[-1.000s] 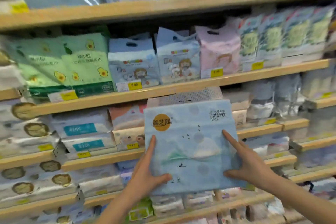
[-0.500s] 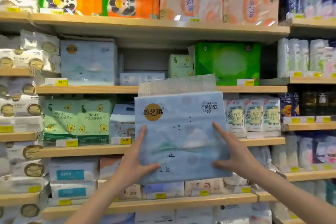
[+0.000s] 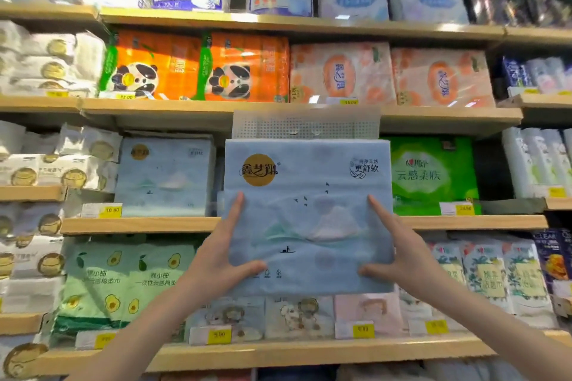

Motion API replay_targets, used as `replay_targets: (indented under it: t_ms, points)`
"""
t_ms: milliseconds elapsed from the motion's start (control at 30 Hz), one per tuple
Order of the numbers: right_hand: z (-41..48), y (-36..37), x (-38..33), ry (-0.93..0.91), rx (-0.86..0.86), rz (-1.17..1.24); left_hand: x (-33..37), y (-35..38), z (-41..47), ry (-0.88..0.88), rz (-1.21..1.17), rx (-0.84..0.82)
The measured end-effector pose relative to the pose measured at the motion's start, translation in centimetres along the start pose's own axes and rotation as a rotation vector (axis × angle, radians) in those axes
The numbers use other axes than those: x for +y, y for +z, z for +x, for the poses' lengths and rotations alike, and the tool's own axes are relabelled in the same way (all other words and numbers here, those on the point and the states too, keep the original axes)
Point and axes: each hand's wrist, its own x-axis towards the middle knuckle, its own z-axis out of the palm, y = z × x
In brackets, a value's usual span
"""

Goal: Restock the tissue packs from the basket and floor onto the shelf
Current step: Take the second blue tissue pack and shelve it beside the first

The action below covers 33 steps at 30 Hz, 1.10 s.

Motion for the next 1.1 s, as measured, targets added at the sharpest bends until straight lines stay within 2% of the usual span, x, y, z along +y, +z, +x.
replay_targets:
  t_ms: [233, 433, 767, 1100]
  points:
    - [9.5, 2.7, -0.2, -0.129, 0.144, -0.045, -5.0, -3.2, 8.1, 0.15, 0.049, 0.114]
    - [15.9, 5.1, 1.2, -0.205, 0.196, -0.047, -9.5, -3.6, 13.1, 0.221, 0.044, 0.197]
    - [23.0, 8.4, 6.2, -0.27, 0.239, -0.062, -14.1, -1.1, 18.7, 0.16, 0.062, 0.236]
    - [25.1, 11.7, 9.0, -0.377, 0.256, -0.062, -18.0, 0.5, 19.1, 0.102, 0.122, 0.247]
